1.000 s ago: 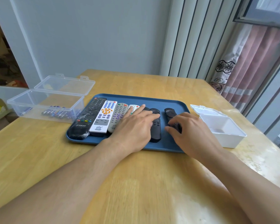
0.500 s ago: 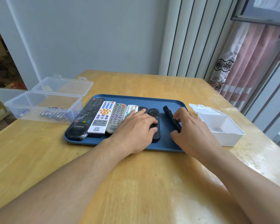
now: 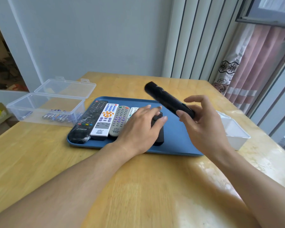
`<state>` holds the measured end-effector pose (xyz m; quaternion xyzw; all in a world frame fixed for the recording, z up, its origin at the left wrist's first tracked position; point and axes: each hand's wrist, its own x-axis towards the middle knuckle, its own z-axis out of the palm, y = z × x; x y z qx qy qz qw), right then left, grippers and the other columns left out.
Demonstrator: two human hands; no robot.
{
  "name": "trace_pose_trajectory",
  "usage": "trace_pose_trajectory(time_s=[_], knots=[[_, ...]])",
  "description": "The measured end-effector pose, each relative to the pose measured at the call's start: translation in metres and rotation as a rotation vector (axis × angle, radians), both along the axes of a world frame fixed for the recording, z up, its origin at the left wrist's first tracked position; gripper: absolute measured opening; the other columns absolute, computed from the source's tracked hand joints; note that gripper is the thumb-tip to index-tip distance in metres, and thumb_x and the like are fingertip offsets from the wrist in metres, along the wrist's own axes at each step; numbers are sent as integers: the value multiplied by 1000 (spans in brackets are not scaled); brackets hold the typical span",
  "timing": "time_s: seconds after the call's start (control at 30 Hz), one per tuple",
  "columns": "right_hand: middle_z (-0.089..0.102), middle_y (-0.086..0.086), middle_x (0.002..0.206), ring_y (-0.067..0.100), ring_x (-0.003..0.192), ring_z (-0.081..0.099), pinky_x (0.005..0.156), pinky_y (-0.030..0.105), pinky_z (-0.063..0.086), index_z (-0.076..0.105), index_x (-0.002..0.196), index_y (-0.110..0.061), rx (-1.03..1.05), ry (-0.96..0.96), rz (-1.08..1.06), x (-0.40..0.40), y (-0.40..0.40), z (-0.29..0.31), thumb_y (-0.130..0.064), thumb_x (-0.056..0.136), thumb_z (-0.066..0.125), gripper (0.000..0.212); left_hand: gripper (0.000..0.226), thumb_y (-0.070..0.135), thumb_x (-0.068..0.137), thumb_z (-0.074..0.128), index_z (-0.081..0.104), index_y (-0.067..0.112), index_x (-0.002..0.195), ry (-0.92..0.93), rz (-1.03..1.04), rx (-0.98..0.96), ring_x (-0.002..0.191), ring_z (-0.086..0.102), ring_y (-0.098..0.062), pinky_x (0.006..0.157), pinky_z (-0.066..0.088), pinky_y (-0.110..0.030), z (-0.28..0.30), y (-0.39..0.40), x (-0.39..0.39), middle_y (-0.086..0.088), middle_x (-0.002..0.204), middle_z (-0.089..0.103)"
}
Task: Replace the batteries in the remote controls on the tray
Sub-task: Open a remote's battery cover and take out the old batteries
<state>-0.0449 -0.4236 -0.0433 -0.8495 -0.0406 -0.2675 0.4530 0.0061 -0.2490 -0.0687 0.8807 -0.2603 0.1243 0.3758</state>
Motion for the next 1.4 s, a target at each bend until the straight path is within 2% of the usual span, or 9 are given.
trace_pose_trajectory(time_s=[0.07,0.17,0.27,0.4,0.53,0.67,0.8,1.03,1.4], knots=[[76,3,89,24,73,68,61,34,51,54,105,-21,249,1,142,-3,7,1,-17,92,70,21,33,52,98,53,64,31,120,125,-51,-306,120,58,-7,106,43,-36,4,-3,-2,14,113,72],[76,5,89,17,69,68,64,22,50,58,100,-14,530,56,205,-3,9,2,-23,80,77,29,25,38,92,70,66,21,110,285,-108,-749,98,73,-15,94,53,-35,11,-7,-4,-1,96,78],[73,3,86,15,69,62,72,25,48,63,98,-15,685,130,177,2,4,0,-31,70,82,38,19,14,93,72,63,13,109,363,-118,-926,89,77,-20,87,59,-33,13,-10,-7,-12,95,78],[71,2,94,16,90,65,82,28,49,68,104,-11,827,234,229,4,-2,-1,-31,69,80,42,22,8,93,71,62,11,112,381,-147,-965,93,76,-28,88,60,-37,11,-12,-9,-18,99,77],[73,-1,92,15,91,69,89,25,51,79,83,-19,854,326,320,2,-2,-1,-27,75,75,12,25,7,93,71,62,6,115,392,-166,-977,95,76,-28,91,60,-39,10,-13,-10,-17,100,77],[75,1,95,15,88,73,98,29,49,73,100,-11,852,307,254,2,-3,-2,-27,74,77,30,15,10,95,68,63,3,108,433,-158,-1072,98,75,-31,93,59,-47,14,-9,-9,-17,100,75],[75,2,93,18,88,74,92,27,51,73,103,-9,825,305,225,3,-2,-3,-28,73,77,36,15,6,95,68,63,1,108,436,-166,-1093,101,74,-33,94,59,-49,14,-9,-8,-23,104,73],[76,5,97,22,91,74,83,21,55,74,103,-8,781,279,215,3,-5,-3,-29,73,77,37,11,2,93,68,64,4,103,433,-184,-1093,101,75,-30,90,61,-45,15,-9,-8,-17,98,74],[76,9,93,27,85,74,90,34,52,69,107,-5,696,204,182,1,-1,0,-30,72,78,44,11,-1,90,70,65,3,99,450,-175,-1117,99,75,-27,87,62,-44,20,-6,-11,-12,93,74]])
